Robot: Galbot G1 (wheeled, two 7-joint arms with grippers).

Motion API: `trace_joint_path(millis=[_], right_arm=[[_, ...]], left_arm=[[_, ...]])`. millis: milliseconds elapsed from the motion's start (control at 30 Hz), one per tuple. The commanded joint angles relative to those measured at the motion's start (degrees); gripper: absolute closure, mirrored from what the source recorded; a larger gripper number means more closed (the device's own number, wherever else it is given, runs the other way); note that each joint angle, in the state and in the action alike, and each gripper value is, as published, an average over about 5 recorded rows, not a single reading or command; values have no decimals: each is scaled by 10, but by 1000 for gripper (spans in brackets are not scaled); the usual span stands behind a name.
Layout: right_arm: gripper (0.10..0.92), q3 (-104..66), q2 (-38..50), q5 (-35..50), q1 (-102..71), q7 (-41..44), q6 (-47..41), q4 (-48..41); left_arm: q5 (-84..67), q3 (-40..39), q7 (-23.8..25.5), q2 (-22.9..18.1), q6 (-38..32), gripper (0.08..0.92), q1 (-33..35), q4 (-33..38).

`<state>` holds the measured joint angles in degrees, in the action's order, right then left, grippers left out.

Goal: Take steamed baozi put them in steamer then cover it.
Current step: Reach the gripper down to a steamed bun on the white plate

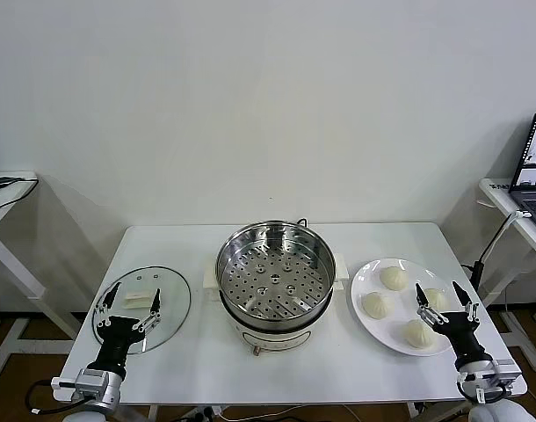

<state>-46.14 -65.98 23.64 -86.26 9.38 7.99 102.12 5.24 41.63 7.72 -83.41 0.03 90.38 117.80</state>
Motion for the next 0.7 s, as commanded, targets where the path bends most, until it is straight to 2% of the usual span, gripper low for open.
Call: trace_joint_path(millis=[33, 200, 433, 533, 700], right_arm=[[203, 1, 1, -2, 1, -1, 1, 1], [203, 6, 52, -48, 53, 2, -35, -14], [203, 83, 219, -236, 179, 27, -76, -77], [203, 158, 295, -289, 255, 82, -88, -110], [203, 342, 386, -324, 426, 247, -104, -181]], left_arm=[[4, -1, 1, 1, -1, 177, 0, -3], [4, -2, 5, 2, -5, 177, -1, -3], [2, -2, 8, 6, -9, 177, -2, 2], [1, -1, 8, 10, -10, 177, -3, 6], [1, 1, 8, 13, -11, 177, -2, 18]])
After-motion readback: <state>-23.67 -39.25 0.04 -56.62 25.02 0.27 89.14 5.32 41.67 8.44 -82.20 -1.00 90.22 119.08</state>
